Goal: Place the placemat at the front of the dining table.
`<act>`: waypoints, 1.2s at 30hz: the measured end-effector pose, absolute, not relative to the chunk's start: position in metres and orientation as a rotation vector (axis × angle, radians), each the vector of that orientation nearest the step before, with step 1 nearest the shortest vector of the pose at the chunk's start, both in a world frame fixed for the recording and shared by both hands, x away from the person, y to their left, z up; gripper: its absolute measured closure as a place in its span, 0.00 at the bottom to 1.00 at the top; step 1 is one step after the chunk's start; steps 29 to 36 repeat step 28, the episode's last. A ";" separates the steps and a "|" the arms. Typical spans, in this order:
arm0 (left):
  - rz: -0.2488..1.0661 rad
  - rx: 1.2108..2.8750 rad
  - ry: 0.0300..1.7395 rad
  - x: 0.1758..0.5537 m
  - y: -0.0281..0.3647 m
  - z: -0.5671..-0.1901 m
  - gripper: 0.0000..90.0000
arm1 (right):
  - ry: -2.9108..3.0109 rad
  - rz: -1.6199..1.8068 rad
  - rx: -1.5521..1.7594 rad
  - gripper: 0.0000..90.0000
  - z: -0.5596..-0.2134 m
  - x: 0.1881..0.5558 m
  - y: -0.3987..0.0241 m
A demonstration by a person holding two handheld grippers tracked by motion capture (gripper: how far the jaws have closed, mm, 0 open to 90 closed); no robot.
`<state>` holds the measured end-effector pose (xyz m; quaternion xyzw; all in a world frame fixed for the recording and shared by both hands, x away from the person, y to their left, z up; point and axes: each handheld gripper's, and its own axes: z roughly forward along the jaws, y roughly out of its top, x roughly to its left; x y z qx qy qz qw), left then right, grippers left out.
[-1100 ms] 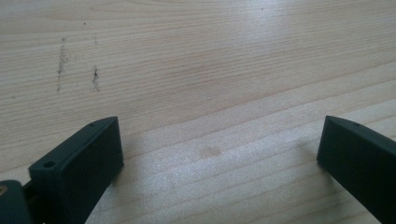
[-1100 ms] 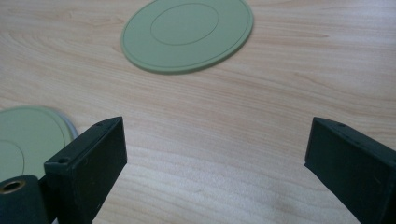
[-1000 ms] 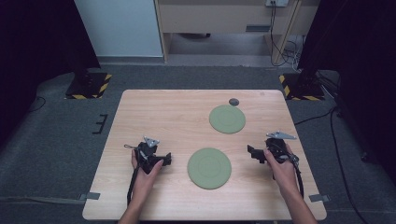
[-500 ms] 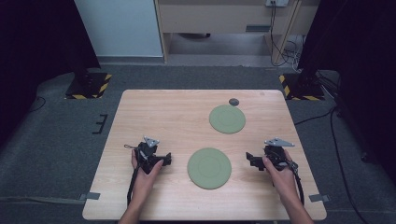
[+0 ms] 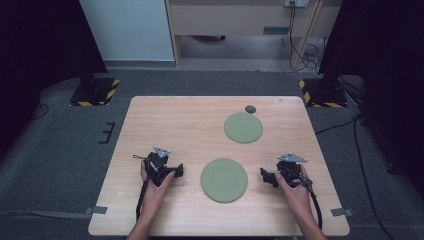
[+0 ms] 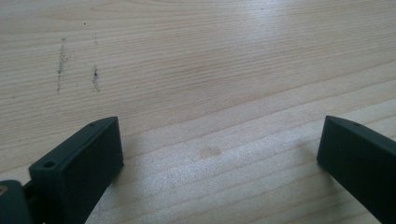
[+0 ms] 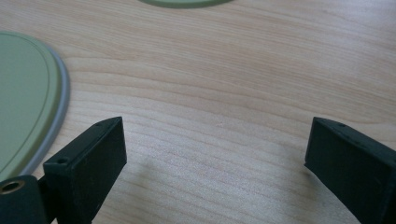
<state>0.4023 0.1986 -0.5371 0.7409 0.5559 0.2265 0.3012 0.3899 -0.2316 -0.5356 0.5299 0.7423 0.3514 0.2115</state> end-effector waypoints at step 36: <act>0.601 1.966 1.475 0.402 0.199 -0.537 0.00 | 2.131 0.887 1.425 0.01 -0.539 0.388 -0.226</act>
